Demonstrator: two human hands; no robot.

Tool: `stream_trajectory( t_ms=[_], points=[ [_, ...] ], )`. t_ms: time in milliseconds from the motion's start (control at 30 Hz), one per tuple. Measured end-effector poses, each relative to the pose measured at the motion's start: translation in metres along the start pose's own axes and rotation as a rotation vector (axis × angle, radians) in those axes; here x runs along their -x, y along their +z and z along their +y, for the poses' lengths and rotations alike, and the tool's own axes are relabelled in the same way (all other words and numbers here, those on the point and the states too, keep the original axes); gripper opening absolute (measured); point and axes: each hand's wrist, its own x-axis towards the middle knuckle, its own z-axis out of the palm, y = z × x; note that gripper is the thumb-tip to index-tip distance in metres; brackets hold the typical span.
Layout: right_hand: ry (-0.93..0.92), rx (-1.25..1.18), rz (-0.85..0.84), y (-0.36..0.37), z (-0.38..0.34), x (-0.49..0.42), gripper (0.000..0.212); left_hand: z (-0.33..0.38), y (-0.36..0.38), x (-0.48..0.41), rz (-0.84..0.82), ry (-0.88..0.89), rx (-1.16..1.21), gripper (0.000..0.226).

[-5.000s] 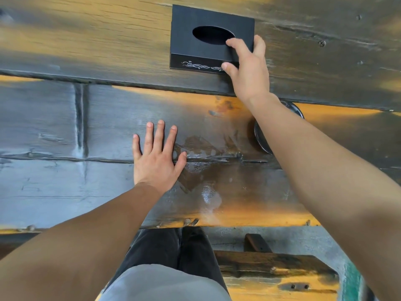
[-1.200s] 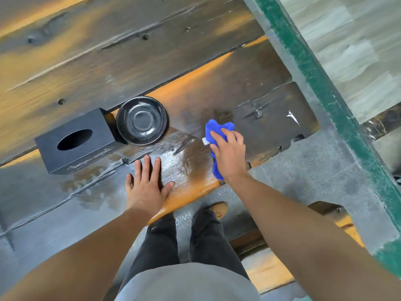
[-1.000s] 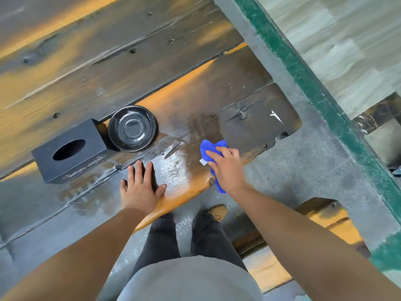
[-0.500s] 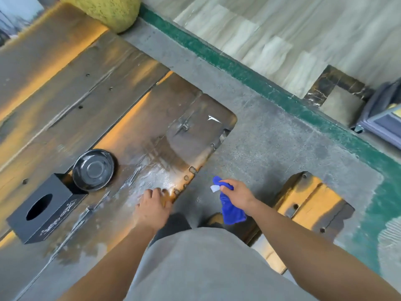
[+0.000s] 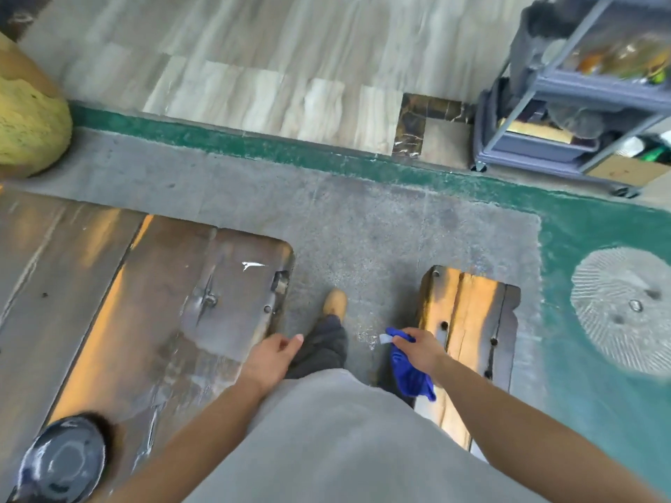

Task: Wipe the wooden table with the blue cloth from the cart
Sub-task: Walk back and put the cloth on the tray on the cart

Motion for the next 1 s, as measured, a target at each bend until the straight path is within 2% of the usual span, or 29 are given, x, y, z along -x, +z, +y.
stream_trajectory(
  t_ms=[300,433,667,867,1000],
  points=[
    [0.032,-0.111,0.157,-0.077,-0.091,-0.055,0.035,0.093,-0.066,-0.107,-0.119,0.026,0.011,0.05],
    [0.062,-0.136,0.238,-0.106,-0.111,-0.068,0.032,0.124,-0.09,-0.156,-0.171,0.039,-0.066,0.054],
    [0.23,-0.242,0.346,-0.136,-0.085,-0.064,0.022,0.192,-0.099,-0.224,-0.269,0.025,-0.172,0.048],
    [0.422,-0.384,0.393,-0.159,-0.047,-0.07,0.03,0.31,-0.065,-0.264,-0.366,0.165,-0.299,0.048],
    [0.49,-0.44,0.382,-0.183,-0.029,-0.09,0.027,0.39,-0.036,-0.285,-0.423,0.246,-0.346,0.046]
  ],
)
